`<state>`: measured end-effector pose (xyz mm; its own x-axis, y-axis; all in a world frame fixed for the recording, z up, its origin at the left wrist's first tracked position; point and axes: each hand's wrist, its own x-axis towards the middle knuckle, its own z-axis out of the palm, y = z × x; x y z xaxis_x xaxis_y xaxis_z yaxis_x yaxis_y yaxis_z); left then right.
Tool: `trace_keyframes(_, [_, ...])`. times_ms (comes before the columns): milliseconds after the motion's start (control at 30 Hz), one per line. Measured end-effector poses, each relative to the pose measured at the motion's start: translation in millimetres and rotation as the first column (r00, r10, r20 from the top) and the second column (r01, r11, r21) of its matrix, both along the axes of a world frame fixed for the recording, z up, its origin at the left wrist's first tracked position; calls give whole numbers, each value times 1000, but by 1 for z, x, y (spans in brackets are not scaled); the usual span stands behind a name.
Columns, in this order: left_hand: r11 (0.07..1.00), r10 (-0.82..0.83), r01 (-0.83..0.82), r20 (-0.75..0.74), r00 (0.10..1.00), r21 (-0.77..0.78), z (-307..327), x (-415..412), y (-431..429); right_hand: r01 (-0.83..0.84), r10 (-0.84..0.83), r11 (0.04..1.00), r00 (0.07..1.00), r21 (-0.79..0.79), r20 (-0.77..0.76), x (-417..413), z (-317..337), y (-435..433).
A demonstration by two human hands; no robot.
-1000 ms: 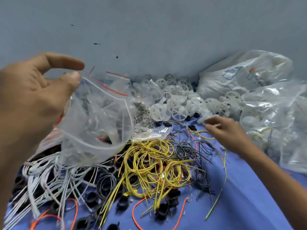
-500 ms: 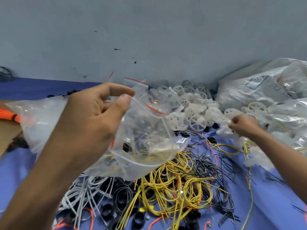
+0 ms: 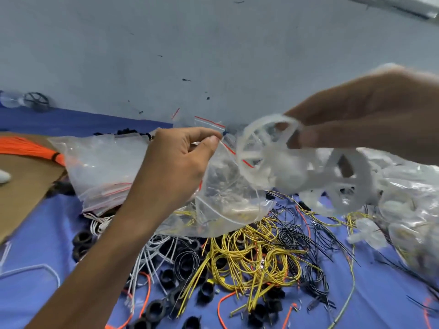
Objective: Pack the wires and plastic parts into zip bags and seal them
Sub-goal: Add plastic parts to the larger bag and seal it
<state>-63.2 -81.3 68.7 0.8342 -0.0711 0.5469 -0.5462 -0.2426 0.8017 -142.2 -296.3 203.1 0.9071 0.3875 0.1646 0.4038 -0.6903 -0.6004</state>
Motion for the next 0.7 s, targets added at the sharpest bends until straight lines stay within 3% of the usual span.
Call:
trace_keyframes(67, [999, -13, 13, -7, 1000, -36, 2, -1, 2, 67, -48, 957, 996, -282, 72, 9, 0, 19])
trace_keyframes(167, [999, -16, 16, 9, 1000, -44, 4, -3, 2, 166, -54, 780, 979, -603, 199, 24, -8, 46])
trace_keyframes(333, [999, -15, 15, 17, 1000, -35, 5, -3, 3, 196, -23, 684, 969, -702, 248, 37, -13, 63])
trace_keyframes(400, [999, -4, 4, 5, 1000, -41, 5, -1, 5, 184, -45, 770, 971, -611, 236, 34, 1, 56])
trace_keyframes(467, [999, 2, -2, -5, 1000, -49, 5, 0, 6, 133, -71, 908, 983, -396, 169, 29, 16, 45])
trace_keyframes(533, [998, -10, 10, -12, 1000, -59, 7, 0, 5, 54, -45, 987, 997, -151, 60, 26, 22, 36])
trace_keyframes(633, [996, -51, 48, -35, 998, -70, 7, -1, 4, -10, 35, 977, 993, 215, -114, 28, 6, 35])
trace_keyframes(700, [992, -76, 69, -57, 996, -106, 8, -1, 5, -20, 75, 955, 981, 295, -178, 29, -15, 38])
